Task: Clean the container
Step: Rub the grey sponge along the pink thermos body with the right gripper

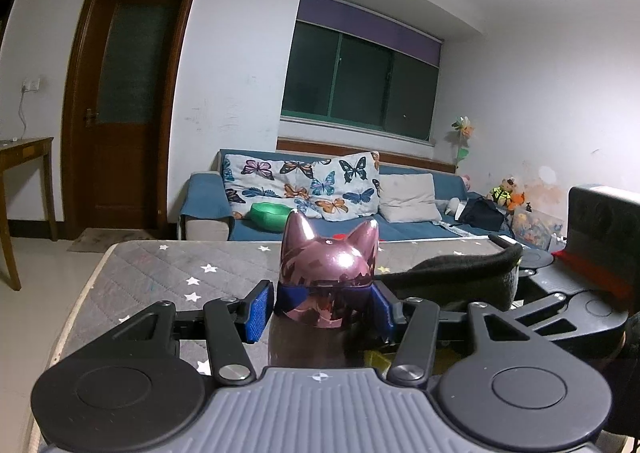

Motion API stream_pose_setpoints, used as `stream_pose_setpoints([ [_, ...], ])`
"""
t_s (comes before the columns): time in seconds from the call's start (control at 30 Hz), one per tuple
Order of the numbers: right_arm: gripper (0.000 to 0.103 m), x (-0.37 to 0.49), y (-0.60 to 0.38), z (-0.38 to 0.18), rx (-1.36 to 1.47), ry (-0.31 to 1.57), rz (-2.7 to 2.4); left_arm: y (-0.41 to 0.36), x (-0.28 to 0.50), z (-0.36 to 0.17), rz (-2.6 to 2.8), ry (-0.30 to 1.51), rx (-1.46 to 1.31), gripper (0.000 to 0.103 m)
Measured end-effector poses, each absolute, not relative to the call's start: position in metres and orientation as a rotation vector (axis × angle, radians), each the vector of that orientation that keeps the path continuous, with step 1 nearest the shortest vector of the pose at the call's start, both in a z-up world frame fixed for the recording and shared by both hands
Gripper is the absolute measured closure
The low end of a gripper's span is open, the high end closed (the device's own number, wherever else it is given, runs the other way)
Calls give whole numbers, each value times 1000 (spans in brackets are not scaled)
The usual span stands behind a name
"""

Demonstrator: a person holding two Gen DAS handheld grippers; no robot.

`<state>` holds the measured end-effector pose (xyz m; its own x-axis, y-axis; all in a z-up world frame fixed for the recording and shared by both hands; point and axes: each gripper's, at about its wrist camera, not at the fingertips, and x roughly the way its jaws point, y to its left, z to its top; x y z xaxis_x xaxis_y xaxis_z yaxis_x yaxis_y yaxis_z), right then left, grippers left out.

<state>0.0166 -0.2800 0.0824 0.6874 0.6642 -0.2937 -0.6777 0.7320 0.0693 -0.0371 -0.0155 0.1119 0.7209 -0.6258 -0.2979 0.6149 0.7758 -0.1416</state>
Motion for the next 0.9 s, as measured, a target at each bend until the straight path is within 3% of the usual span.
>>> stream_pose_setpoints([
  [0.9, 85, 22, -262, -4, 66, 566, 639, -34, -38, 107, -613, 351, -84, 42],
])
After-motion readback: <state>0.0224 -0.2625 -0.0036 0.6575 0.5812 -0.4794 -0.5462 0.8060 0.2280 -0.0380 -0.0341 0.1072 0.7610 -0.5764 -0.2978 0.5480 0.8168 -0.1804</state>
